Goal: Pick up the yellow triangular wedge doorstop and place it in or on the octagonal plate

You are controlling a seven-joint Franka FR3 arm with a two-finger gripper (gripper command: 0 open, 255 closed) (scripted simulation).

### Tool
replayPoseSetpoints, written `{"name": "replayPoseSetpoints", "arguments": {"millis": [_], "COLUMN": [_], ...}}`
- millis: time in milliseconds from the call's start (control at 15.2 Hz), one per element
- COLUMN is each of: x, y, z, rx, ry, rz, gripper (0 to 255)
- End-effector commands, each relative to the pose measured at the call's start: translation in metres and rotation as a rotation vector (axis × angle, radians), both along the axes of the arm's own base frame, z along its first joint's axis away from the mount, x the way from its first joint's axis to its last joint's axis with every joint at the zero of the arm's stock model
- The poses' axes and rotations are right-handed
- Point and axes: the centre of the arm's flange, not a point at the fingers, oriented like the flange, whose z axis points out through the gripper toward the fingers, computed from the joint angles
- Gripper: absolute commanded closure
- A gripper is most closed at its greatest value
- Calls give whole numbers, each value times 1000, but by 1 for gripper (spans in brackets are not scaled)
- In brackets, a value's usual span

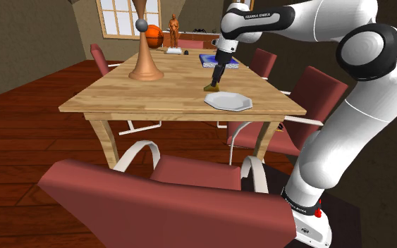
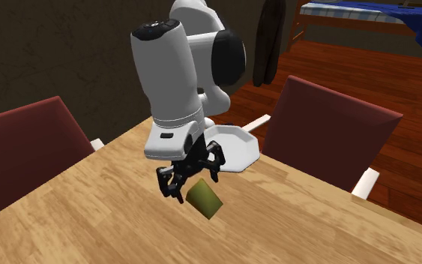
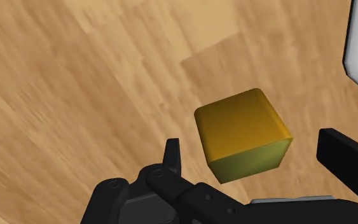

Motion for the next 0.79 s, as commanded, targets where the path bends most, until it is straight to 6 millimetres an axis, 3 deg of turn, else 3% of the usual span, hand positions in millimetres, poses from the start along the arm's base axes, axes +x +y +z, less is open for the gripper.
{"name": "replayPoseSetpoints", "arguments": {"millis": [0,396,462,726], "x": [1,1,1,1], "y": [1,1,1,1], "z": [-5,-4,-4,-5], "rx": [0,0,0,0], "ry": [0,0,0,0], "rz": [0,0,0,0], "gripper": [0,0,255,255]}}
